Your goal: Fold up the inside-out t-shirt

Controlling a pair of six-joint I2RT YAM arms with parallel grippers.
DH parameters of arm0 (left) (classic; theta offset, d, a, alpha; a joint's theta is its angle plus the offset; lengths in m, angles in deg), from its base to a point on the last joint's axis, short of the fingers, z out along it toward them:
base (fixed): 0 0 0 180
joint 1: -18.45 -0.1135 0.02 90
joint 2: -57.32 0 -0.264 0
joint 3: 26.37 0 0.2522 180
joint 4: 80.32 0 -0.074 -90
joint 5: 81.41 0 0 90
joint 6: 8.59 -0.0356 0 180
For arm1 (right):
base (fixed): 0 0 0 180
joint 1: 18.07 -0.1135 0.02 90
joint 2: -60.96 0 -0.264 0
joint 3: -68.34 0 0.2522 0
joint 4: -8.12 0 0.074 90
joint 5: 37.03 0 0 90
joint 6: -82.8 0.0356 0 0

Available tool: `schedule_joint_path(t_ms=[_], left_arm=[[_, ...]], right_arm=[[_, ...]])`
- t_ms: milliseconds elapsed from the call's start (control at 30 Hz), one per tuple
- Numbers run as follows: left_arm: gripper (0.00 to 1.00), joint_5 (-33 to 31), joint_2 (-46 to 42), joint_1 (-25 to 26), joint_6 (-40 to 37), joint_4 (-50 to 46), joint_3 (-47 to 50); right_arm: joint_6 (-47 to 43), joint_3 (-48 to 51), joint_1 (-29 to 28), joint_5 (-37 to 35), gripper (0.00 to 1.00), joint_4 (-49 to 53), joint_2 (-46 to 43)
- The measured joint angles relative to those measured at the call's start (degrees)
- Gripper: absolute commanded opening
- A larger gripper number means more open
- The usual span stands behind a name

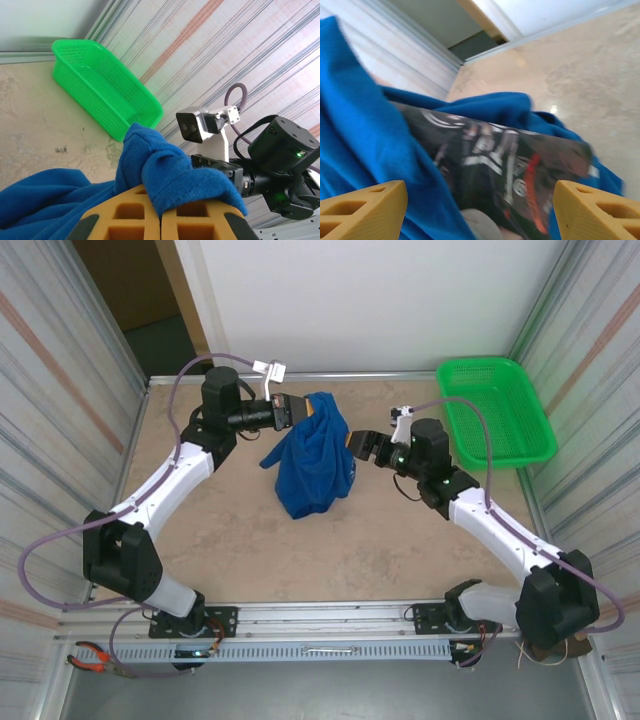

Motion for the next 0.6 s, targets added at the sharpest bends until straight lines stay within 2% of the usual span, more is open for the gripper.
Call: schedule_joint_path(t_ms=[33, 67, 167, 333, 500, 533, 600], left_arm=[[0.0, 0.0, 0.09, 0.0, 0.02, -0.04, 0.0], [0.0, -0.02, 0.2, 0.0, 0.02, -0.11, 0.0], [0.0, -0.07, 0.79, 0.0, 0.2, -0.76, 0.0], [0.0, 0.24, 1.49, -0.17, 1.27, -1.75, 0.07], [0.0, 2.93, 1.51, -1.42, 5.62, 1.22, 2.56], [0.0, 3.56, 1.51, -1.66, 6.75, 2.78, 3.19], [0.0, 4.42, 1.51, -2.01, 8.68, 5.62, 3.93]], right_arm=[[0.22, 0.11, -0.72, 0.2, 0.65, -1.29, 0.79], [0.55, 0.11, -1.44, 0.31, 0.53, -2.67, 2.1], [1.38, 0.09, -3.08, 0.52, 0.0, -6.34, 7.3], [1.16, -0.24, -2.58, -1.53, 0.0, -5.44, 14.03], [1.68, -0.87, 4.42, -5.51, 0.0, -1.68, 16.5], [1.68, -0.87, 5.75, -6.16, 0.07, 0.11, 16.61], [1.66, -0.92, 7.08, -7.37, 0.46, 3.91, 16.55]])
